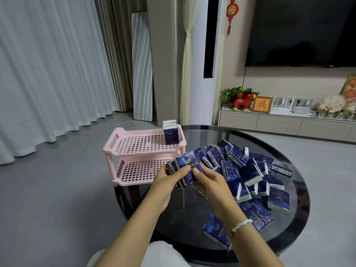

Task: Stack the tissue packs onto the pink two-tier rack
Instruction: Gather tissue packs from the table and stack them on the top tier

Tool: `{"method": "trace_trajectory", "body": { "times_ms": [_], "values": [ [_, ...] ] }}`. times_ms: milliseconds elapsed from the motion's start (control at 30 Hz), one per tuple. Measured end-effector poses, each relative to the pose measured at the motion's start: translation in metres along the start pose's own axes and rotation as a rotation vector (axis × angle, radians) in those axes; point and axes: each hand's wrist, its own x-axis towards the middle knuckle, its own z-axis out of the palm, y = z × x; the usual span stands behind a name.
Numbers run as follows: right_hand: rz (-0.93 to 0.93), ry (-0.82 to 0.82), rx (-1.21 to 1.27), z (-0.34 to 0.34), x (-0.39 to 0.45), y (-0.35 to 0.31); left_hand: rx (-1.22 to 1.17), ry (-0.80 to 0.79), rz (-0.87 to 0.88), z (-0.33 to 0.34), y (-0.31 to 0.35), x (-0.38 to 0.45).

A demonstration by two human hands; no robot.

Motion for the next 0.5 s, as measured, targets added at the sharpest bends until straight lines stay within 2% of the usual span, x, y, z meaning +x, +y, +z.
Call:
{"method": "trace_trajectory", "body": {
  "times_ms": [100, 333, 500],
  "values": [
    [-0.006, -0.090, -0.056, -0.003, 0.012, -0.009, 0.021, -0.048, 0.004, -0.008, 0.011, 0.012],
    [-0.028, -0.412, -0.134, -0.008, 0.069, -0.044, 0.110, -0.155, 0.079, -0.027, 0.045, 0.051],
    [-0.008, -0.471, -0.310, -0.004, 0.119, -0.065, 0.177, -0.207, 0.060, -0.042, 0.069, 0.090]
  ]
}}
